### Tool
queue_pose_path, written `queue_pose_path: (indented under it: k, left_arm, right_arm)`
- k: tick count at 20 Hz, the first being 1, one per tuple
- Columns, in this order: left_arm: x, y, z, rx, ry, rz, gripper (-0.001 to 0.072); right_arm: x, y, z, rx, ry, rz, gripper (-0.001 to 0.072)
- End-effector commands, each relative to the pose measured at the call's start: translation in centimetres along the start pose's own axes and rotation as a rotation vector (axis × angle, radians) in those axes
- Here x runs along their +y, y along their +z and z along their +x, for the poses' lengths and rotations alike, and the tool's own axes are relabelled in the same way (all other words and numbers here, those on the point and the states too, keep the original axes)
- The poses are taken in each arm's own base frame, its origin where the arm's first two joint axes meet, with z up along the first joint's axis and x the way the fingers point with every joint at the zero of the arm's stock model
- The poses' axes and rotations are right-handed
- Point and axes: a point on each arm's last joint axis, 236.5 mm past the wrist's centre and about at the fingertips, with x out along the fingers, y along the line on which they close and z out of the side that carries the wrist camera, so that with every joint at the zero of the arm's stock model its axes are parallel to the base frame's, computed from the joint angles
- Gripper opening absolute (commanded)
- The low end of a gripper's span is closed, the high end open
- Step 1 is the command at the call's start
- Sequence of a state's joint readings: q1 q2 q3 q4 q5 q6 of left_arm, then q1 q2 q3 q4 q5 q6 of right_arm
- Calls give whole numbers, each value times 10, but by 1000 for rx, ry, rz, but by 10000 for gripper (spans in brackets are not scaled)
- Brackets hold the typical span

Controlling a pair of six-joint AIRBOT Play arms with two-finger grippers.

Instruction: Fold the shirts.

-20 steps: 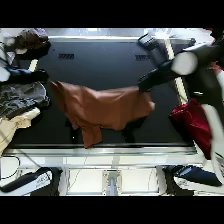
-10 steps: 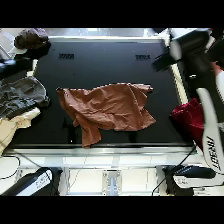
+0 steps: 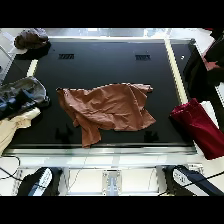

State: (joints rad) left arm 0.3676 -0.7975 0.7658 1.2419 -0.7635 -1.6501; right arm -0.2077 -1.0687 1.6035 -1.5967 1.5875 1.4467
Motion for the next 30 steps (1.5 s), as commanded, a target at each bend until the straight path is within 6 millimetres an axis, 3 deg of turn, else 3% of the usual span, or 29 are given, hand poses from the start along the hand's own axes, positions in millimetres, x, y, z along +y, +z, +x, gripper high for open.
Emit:
queue_pose_path:
  k: [1,3,5,8,14,17,20,21,22,23,27,30]
  left_arm:
    - [-16,-58,45,226,-124,-150,619]
    - [-47,-80,64,337,-288,-180,619]
    - [-74,-81,81,355,-449,-255,601]
    - [-70,-98,108,432,-460,-317,576]
    - [-60,-122,134,466,-416,-281,540]
    - [-67,-128,144,479,-413,-255,534]
    - [-84,-133,153,505,-433,-219,472]
    - [-88,-133,154,507,-440,-208,340]
    - [-93,-129,155,501,-448,-198,102]
    - [-95,-124,154,491,-456,-189,8]
    - [-99,-96,145,424,-474,-173,8]
    - [-100,-81,134,387,-488,-166,9]
  right_arm:
    - [23,-64,51,173,196,76,409]
    - [39,-84,75,229,267,80,410]
    - [52,-90,84,236,321,73,409]
    - [54,-85,84,216,328,79,409]
    - [60,-83,83,207,358,83,410]
    - [68,-79,80,194,392,92,409]
    - [71,-77,79,189,406,96,409]
    - [70,-78,79,190,404,95,409]
    - [70,-78,79,190,404,95,409]
    - [70,-78,80,189,402,86,409]
    - [59,-90,97,202,349,62,369]
    - [88,-115,137,232,443,222,372]
